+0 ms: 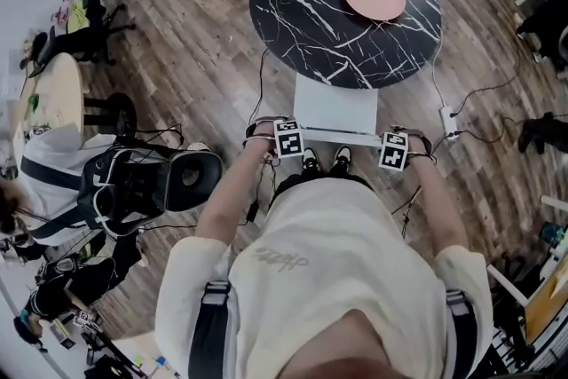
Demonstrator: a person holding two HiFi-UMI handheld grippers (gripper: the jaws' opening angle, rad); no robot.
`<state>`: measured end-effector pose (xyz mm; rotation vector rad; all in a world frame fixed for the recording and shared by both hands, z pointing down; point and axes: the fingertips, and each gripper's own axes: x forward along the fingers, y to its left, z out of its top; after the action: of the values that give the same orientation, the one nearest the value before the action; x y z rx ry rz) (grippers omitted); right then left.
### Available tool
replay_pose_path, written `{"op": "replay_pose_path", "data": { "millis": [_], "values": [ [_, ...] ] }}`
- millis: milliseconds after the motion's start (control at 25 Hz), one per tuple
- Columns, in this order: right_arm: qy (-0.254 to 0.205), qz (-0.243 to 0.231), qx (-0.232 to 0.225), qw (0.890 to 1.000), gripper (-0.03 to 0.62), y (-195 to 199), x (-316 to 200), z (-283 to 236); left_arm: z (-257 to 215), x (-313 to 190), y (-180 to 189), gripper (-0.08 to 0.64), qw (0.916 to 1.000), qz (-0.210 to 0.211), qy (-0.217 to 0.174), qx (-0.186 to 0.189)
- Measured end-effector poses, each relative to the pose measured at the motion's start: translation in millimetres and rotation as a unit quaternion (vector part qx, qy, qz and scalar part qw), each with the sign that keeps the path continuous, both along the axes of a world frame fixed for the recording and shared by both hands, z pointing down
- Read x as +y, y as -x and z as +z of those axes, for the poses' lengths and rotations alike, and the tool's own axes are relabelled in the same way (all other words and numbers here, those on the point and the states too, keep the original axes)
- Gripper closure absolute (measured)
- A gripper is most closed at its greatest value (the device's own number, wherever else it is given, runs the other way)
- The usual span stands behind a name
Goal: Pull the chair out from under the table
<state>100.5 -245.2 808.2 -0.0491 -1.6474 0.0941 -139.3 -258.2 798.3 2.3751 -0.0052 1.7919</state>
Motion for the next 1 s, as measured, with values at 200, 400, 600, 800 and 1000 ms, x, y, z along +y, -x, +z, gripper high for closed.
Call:
{"op": "replay_pose_path", "data": {
  "millis": [200, 400, 600, 800, 1000],
  "values": [
    [-0.024, 0.018, -0.016, 0.999, 0.452, 3, -7, -1, 1, -4, 2, 0.430, 0.9998, 0.000, -0.015, -0.010],
    [-0.047, 0.026, -0.008, 0.999, 0.477, 2, -7, 0, 2, -4, 2, 0.457, 0.9992, 0.002, -0.038, -0.013],
    [-0.046, 0.040, -0.018, 0.998, 0.474, 4, -9, -1, 1, -3, 3, 0.457, 0.9995, -0.002, -0.031, -0.013],
    [-0.046, 0.055, -0.024, 0.997, 0.471, 2, -11, 1, 4, -3, 3, 0.459, 0.9995, 0.000, -0.030, -0.015],
    [-0.037, 0.050, -0.022, 0.998, 0.471, 4, -5, 0, 4, 1, 4, 0.459, 0.9996, 0.002, -0.025, -0.016]
  ]
}}
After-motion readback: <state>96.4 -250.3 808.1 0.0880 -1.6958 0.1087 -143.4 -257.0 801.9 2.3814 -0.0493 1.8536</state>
